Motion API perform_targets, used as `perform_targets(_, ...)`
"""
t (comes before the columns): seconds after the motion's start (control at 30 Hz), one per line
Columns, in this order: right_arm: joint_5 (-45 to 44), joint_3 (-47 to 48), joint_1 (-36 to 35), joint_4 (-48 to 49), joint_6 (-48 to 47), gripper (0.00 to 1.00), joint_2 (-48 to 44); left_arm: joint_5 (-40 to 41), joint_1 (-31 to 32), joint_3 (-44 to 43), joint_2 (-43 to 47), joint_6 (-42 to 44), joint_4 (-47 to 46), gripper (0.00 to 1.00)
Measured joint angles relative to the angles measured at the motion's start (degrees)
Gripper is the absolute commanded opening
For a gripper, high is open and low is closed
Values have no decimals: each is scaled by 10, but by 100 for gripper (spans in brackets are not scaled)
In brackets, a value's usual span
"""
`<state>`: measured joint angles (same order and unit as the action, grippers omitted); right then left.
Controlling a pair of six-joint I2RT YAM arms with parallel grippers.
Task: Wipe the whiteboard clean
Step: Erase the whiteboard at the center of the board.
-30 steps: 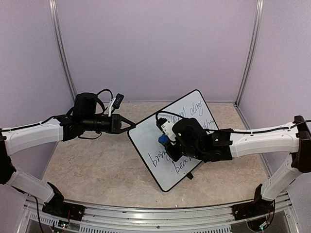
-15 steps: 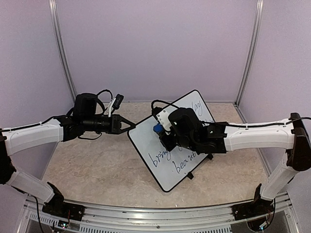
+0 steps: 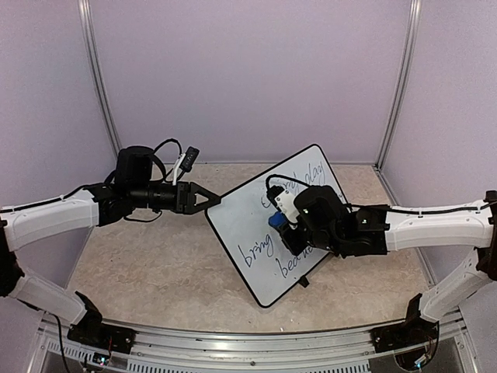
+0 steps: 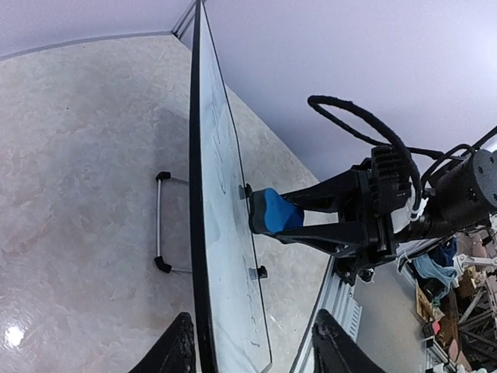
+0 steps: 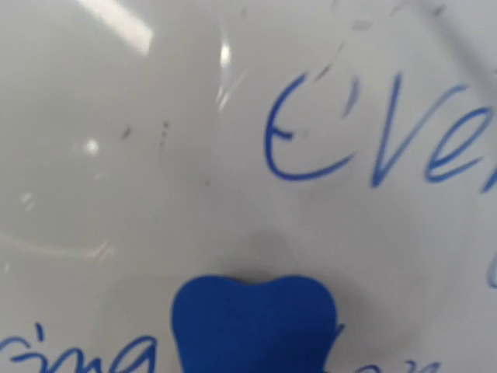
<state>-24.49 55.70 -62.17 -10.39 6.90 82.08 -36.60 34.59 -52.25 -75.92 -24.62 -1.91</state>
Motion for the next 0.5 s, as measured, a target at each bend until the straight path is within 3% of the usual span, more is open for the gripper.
perform_targets(0.2, -8, 1, 2, 0, -12, 25, -37, 39, 2, -83, 5, 24, 59, 75)
perform_targets(0.5, -15, 1, 30, 9, -31, 26, -70, 71, 7, -298, -108, 59, 139, 77)
